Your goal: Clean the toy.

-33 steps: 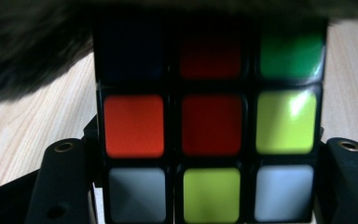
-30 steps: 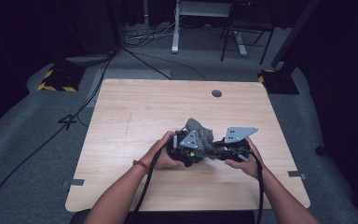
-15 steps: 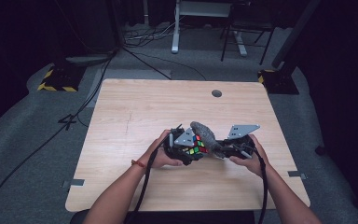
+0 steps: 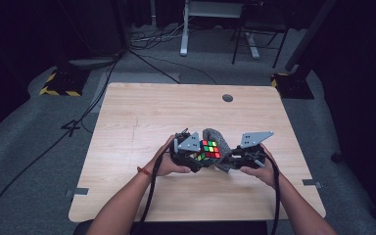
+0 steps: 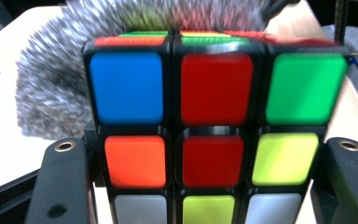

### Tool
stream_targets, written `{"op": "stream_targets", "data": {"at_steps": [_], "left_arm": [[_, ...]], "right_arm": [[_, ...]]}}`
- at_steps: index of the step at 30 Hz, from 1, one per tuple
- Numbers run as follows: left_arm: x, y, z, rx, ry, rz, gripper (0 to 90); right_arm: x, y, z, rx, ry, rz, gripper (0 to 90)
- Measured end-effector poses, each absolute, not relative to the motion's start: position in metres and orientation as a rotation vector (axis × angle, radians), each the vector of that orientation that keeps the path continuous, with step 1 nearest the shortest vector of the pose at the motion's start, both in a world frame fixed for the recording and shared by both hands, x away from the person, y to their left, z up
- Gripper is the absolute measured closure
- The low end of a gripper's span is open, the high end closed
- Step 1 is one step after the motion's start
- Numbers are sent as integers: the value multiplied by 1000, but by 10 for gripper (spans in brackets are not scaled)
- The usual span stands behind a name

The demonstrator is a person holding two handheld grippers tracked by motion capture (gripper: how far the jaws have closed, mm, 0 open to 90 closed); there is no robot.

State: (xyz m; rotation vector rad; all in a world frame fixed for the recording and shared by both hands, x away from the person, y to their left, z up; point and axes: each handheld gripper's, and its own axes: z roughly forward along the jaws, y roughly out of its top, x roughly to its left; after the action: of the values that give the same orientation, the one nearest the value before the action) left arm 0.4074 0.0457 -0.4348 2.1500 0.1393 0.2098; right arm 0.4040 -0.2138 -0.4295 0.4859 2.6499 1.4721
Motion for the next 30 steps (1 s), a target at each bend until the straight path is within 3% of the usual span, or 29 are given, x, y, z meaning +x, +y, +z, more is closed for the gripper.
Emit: {"op": "stream_targets", "data": {"at_steps": [16, 25, 30], "left_arm": [[411, 43, -442, 2216, 175, 273, 333], [409, 43, -436, 2163, 154, 221, 335], [411, 47, -436, 2110, 172, 181, 335]], "right_arm": [[397, -215, -417, 452, 2595, 1475, 752], [407, -208, -438, 542, 2693, 1273, 754], [403, -209, -430, 523, 2660, 1438, 753]]}}
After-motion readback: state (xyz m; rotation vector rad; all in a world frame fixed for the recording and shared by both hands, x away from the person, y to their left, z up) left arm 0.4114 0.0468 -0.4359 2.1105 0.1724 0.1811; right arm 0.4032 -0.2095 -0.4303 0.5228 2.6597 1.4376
